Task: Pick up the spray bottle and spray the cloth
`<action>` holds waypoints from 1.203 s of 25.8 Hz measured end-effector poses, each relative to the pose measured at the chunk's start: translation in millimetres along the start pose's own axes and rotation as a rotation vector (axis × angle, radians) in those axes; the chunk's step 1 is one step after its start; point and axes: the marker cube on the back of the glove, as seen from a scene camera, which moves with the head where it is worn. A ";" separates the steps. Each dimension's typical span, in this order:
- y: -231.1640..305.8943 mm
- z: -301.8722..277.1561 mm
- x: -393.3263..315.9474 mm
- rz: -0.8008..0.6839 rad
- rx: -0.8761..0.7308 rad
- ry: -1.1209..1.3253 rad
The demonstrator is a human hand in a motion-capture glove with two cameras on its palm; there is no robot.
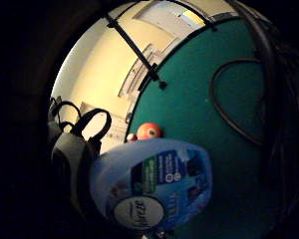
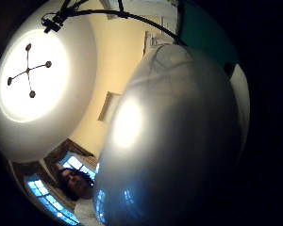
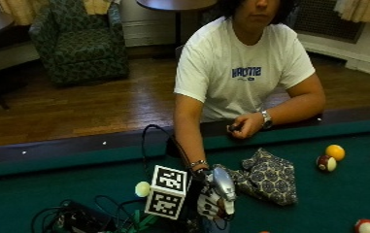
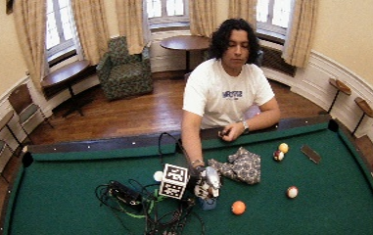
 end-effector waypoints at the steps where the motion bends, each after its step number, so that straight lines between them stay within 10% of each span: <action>1: 3.8 0.3 -1.3 -0.001 -0.006 -0.001; 20: 97.2 -16.9 -37.1 -0.005 -0.161 0.037; 31: 111.7 -75.2 -177.6 -0.150 -0.222 -0.076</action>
